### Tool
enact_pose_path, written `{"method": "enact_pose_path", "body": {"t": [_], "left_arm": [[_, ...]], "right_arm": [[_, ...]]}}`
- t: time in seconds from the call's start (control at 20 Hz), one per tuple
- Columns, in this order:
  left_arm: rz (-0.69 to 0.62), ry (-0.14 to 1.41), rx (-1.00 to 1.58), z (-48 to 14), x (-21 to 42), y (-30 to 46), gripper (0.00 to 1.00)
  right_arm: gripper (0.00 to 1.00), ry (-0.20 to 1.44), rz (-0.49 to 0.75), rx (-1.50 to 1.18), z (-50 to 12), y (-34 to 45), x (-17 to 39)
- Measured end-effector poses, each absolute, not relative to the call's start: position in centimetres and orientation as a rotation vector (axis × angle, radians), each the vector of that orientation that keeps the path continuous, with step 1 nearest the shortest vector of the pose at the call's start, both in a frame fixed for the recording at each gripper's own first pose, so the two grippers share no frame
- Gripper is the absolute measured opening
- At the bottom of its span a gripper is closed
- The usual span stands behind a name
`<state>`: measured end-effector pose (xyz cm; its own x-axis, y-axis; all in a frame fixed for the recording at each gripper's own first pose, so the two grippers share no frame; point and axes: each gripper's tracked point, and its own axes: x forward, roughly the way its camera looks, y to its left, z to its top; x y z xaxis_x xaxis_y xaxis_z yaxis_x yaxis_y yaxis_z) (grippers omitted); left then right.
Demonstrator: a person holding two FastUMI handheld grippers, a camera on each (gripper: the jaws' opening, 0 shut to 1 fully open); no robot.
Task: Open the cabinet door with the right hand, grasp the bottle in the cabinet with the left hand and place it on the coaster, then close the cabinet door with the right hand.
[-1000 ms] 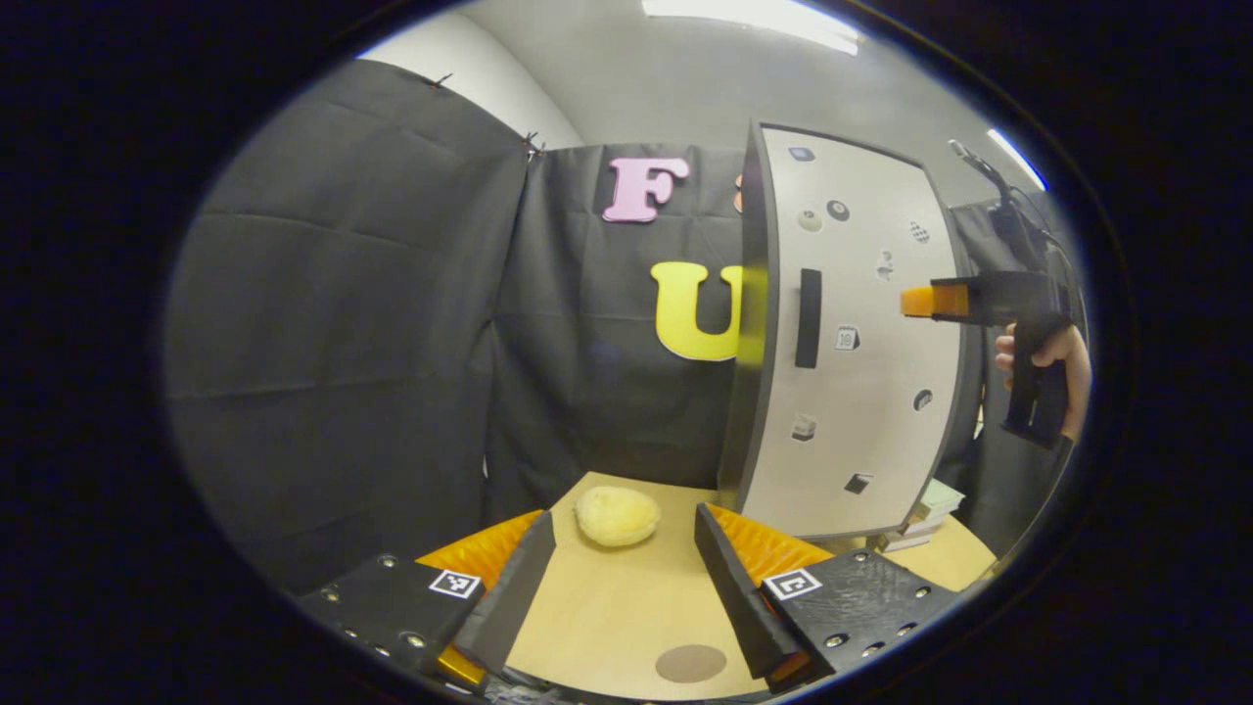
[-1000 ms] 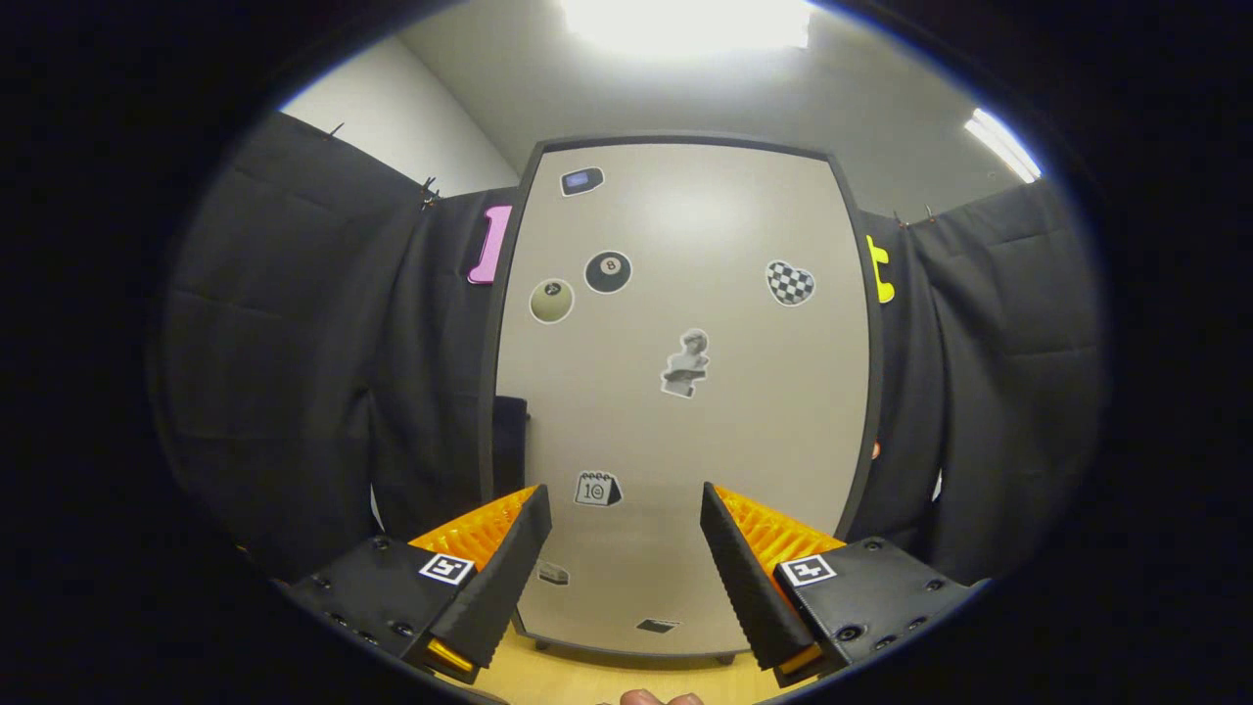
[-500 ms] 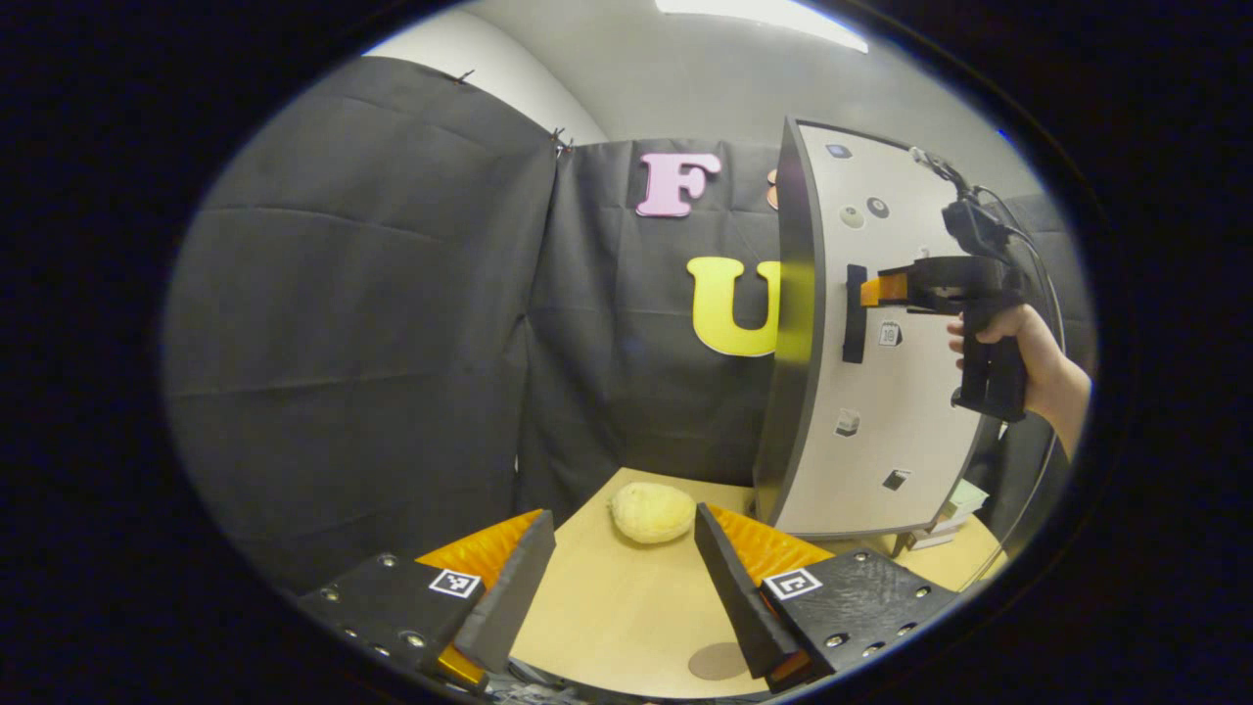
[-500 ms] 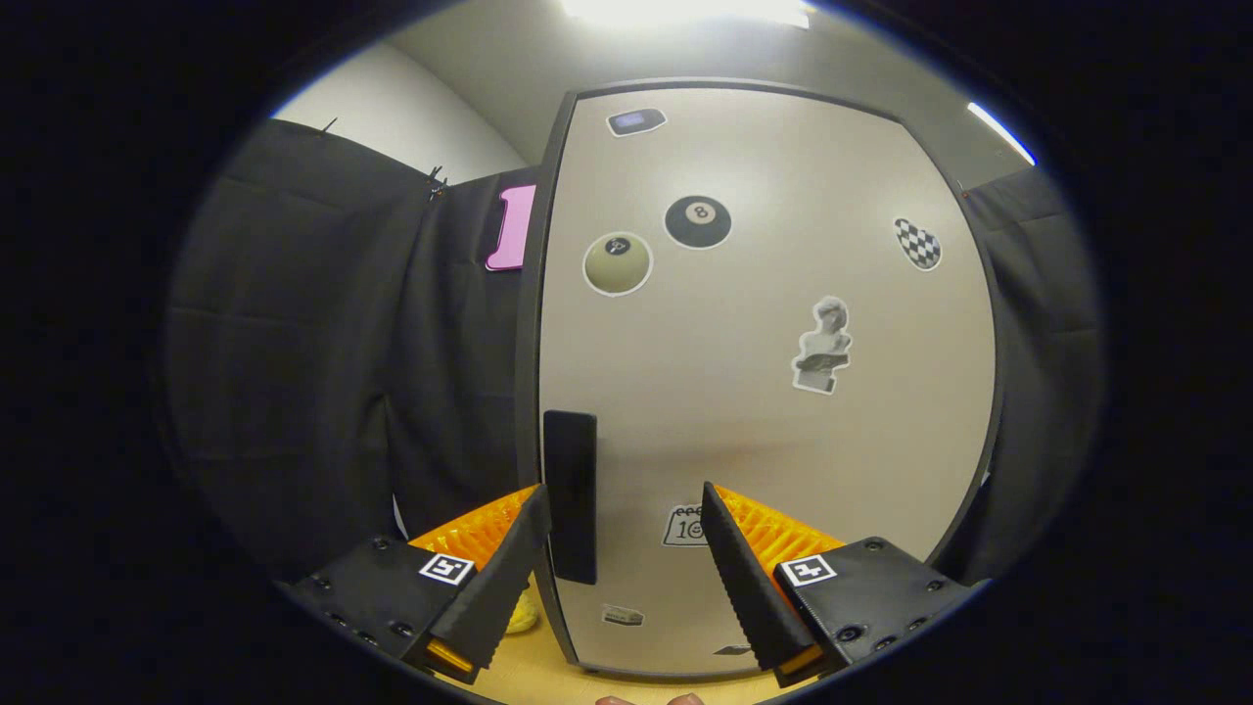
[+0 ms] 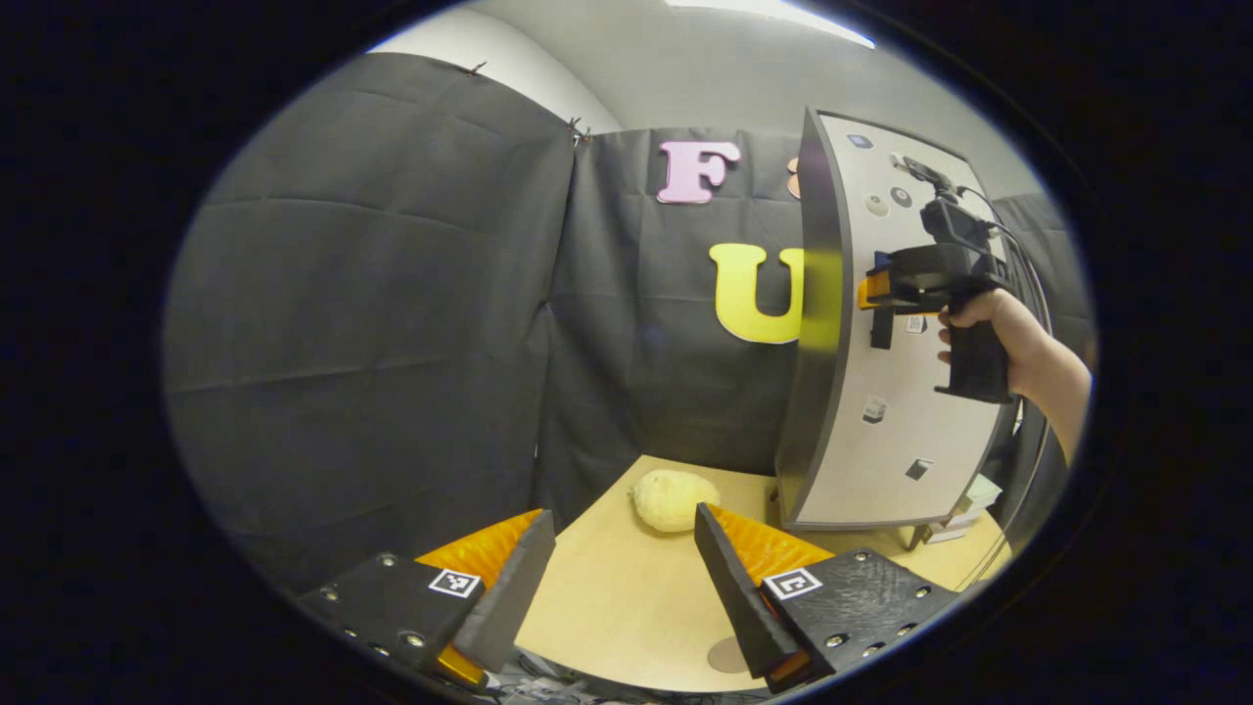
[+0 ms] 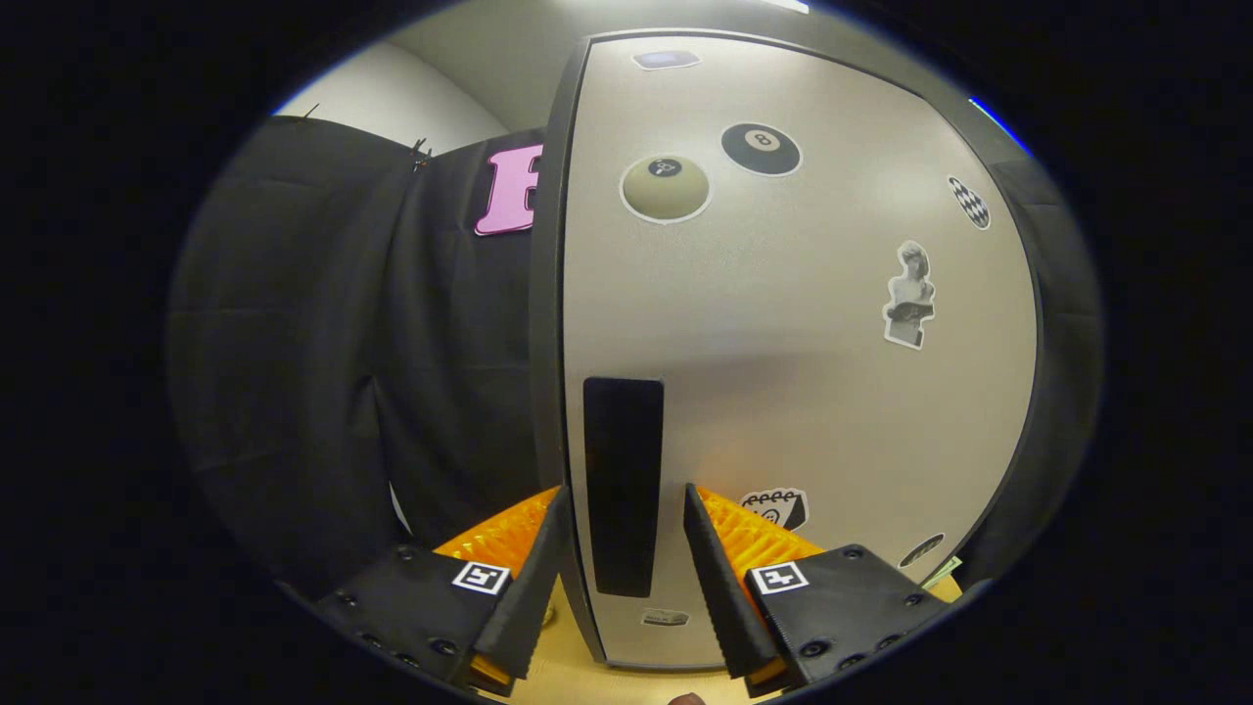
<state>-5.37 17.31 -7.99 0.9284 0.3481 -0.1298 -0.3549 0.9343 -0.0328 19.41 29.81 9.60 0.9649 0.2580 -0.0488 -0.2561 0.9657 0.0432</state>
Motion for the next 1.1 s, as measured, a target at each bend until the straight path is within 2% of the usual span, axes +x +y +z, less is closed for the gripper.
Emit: {"method": "enact_pose_path", "body": {"t": [0.05,0.15,0.3,0.4,0.5,0.55,0.6,0.65,0.75,1.1], "left_arm": [[0.363,0.124,-0.042,-8.1,-5.5,17.4,0.89],[0.359,0.131,-0.016,-8.3,-5.4,17.2,0.87],[0.337,0.140,-0.011,-8.3,-5.6,16.4,0.87],[0.327,0.133,-0.004,-8.6,-6.5,15.2,0.87],[0.318,0.135,-0.003,-8.6,-6.8,14.7,0.87],[0.314,0.134,-0.005,-8.7,-6.7,14.5,0.87],[0.312,0.133,-0.009,-8.6,-6.8,14.4,0.87],[0.309,0.133,-0.014,-8.7,-6.7,14.2,0.87],[0.308,0.135,-0.019,-8.8,-6.5,14.0,0.87],[0.305,0.142,-0.017,-8.7,-6.8,13.0,0.87]], "right_arm": [[0.62,0.069,0.249,0.043,9.5,29.8,19.5],[0.36,0.095,0.224,0.069,9.4,29.6,19.5],[0.35,0.099,0.218,0.048,9.4,29.6,19.5],[0.26,0.095,0.228,0.025,9.4,29.7,19.4],[0.22,0.097,0.255,0.026,9.3,29.7,19.4],[0.14,0.097,0.277,0.026,9.4,29.7,19.3],[0.14,0.102,0.294,0.024,9.3,29.8,19.3],[0.08,0.101,0.310,0.012,9.2,29.7,19.1],[0.10,0.093,0.330,0.015,9.2,29.5,18.6],[0.08,0.079,0.437,0.014,9.3,29.0,15.1]]}}
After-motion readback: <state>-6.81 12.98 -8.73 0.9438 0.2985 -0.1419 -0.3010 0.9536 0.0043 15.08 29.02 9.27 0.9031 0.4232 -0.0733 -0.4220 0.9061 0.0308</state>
